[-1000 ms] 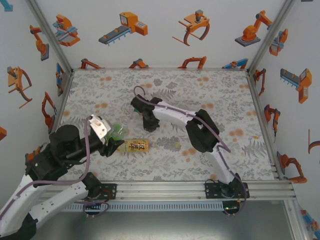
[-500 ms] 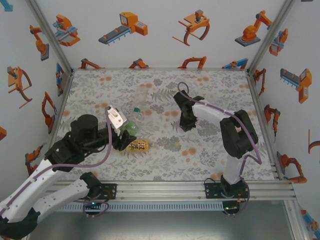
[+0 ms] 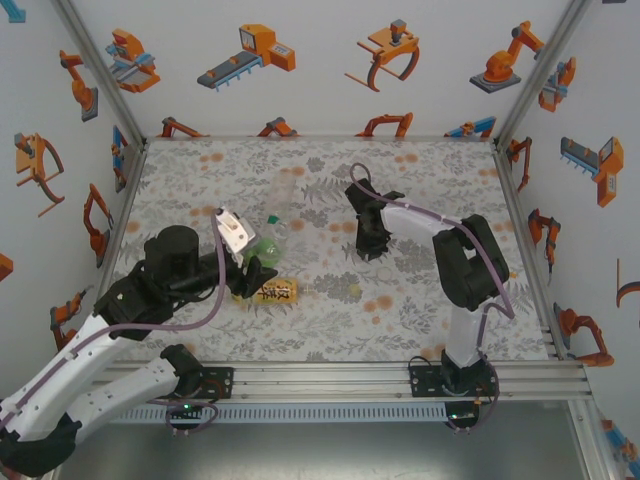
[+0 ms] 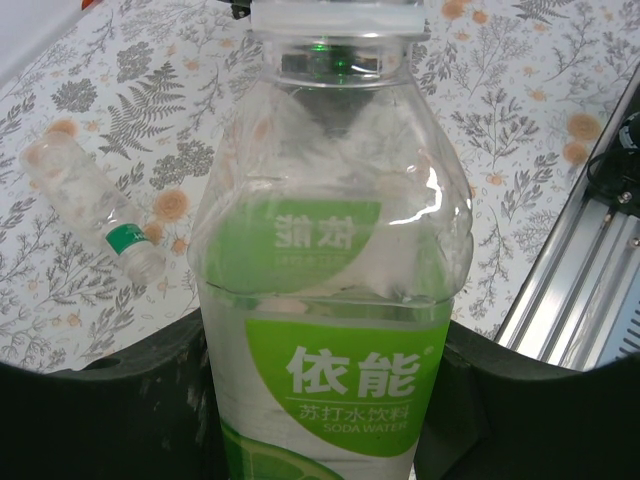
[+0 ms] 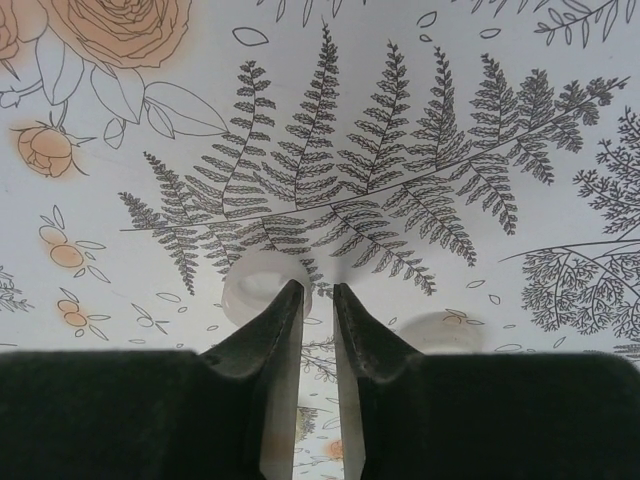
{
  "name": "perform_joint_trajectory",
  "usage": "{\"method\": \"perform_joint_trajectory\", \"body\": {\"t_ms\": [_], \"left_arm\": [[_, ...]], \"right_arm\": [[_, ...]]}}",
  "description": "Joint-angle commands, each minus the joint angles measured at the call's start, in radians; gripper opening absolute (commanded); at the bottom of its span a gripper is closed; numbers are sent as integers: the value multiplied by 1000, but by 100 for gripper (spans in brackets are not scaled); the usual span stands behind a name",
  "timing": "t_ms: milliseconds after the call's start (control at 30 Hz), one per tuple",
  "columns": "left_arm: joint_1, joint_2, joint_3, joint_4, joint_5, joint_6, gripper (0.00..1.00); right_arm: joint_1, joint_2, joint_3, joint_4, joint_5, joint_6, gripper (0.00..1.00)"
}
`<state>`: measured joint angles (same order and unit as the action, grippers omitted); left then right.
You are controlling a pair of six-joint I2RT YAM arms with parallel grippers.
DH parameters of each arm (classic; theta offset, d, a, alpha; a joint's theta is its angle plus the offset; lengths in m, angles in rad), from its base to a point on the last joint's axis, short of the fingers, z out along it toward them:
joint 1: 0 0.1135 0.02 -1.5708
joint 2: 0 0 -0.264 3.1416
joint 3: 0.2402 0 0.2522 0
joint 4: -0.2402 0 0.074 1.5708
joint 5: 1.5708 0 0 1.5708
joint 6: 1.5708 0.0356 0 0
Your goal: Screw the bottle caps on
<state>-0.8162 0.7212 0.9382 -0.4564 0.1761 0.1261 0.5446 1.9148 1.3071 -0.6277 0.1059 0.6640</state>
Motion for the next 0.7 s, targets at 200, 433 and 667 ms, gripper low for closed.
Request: {"method": "perform_joint_trajectory", "body": {"t_ms": [200,433,667], "left_arm": [[5,-16,13,31,9,-24,0],[5,-21,11,26,9,-22,0],[5,-32,3,21,3,-22,0]], "right_arm": [[11,-51,71,-69,31,-4,26],[17,-27,93,-78,21,-5,27],[18,-12,86,-67,9,-5,15]]}}
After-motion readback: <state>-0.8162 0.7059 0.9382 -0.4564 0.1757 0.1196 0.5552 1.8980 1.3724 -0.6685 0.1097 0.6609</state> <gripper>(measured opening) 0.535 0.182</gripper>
